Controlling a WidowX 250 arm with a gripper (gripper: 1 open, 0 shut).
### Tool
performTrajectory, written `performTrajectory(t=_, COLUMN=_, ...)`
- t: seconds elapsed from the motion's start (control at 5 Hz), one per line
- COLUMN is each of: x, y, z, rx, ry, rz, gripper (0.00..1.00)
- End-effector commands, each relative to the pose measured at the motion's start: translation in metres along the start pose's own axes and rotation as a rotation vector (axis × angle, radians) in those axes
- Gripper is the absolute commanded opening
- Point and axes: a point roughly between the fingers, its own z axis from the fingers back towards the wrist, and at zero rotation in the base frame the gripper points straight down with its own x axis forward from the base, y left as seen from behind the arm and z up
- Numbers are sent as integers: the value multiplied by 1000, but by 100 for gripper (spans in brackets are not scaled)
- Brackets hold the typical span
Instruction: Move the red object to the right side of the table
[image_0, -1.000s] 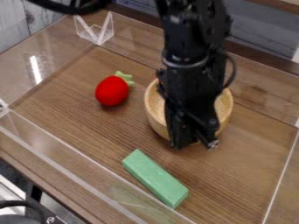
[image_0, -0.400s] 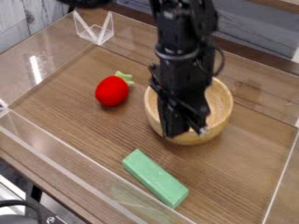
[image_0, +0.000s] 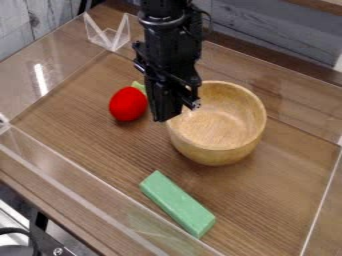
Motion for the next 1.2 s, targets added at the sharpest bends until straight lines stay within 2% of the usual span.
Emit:
performTrajectory(t=0.0, x=20, y=-27, z=-4, rx=-4, ry=-39, rz=-52, gripper=0)
performTrajectory(t=0.2, x=41, y=-61, z=-23, rx=-26, ry=-30, rz=-119, gripper=0)
performTrajectory(t=0.4, x=55, y=-84, z=-42, rx=-37, ry=-11, rz=-221, gripper=0)
performTrajectory(t=0.6, x=61, y=-94, z=-57, rx=-47, ry=8, rz=-308, gripper=0)
performTrajectory(t=0.8, x=59, y=-105, z=-59, rx=-46, ry=12, rz=-309, gripper=0)
performTrajectory(t=1.0, x=53, y=-112, z=-51, rx=-31, ry=8, rz=-299, gripper=100)
